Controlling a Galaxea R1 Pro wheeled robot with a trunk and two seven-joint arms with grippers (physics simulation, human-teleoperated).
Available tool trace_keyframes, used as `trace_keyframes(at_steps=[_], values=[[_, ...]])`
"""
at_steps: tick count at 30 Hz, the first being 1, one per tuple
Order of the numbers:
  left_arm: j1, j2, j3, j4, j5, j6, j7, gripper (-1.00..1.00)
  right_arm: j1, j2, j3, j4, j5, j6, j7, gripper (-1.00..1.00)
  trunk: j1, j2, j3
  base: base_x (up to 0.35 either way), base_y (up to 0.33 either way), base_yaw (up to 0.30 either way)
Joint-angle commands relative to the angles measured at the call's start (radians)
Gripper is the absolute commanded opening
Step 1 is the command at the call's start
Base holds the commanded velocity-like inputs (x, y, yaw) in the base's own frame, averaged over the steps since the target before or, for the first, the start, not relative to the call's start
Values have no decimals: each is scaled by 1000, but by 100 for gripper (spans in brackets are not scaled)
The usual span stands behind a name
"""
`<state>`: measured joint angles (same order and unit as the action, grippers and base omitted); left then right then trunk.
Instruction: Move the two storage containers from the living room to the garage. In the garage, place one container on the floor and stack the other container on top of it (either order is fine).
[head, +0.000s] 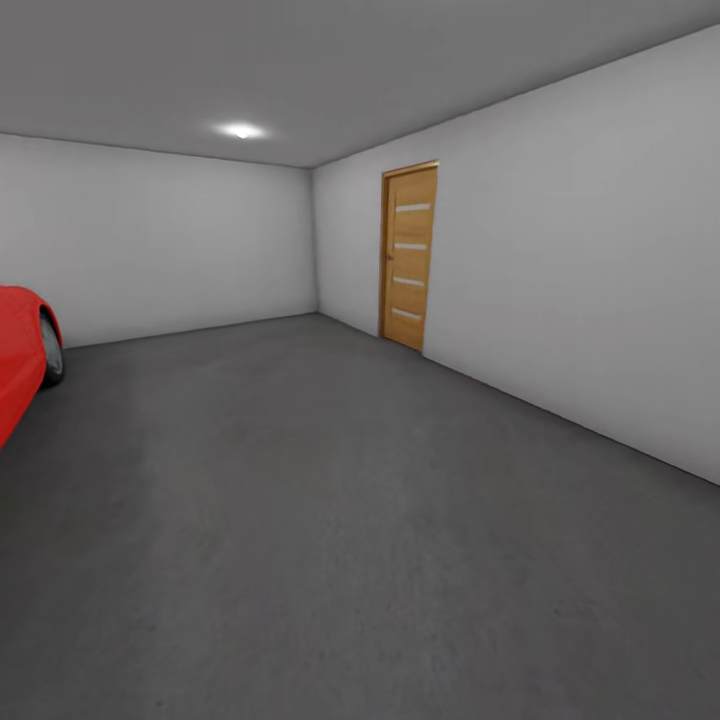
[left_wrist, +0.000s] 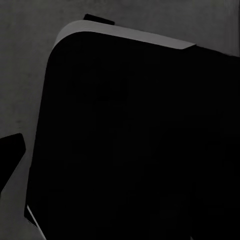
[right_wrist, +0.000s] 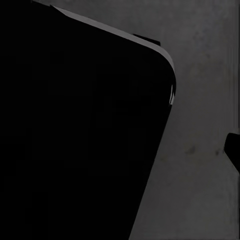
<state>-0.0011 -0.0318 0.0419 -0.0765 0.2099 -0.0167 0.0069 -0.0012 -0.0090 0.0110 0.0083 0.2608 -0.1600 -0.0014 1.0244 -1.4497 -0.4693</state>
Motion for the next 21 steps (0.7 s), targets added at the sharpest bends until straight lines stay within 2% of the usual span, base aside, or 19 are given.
trace_keyframes(at_steps=[1, 21], values=[[0, 0, 4, 0, 3, -2, 1, 100, 0, 0, 0, 1, 3, -4, 0, 100, 1, 0, -1, 322, 0, 0], [0, -2, 4, 0, 2, -2, 1, 100, 0, 1, 1, 1, 2, -4, 0, 100, 1, 0, -1, 322, 0, 0]])
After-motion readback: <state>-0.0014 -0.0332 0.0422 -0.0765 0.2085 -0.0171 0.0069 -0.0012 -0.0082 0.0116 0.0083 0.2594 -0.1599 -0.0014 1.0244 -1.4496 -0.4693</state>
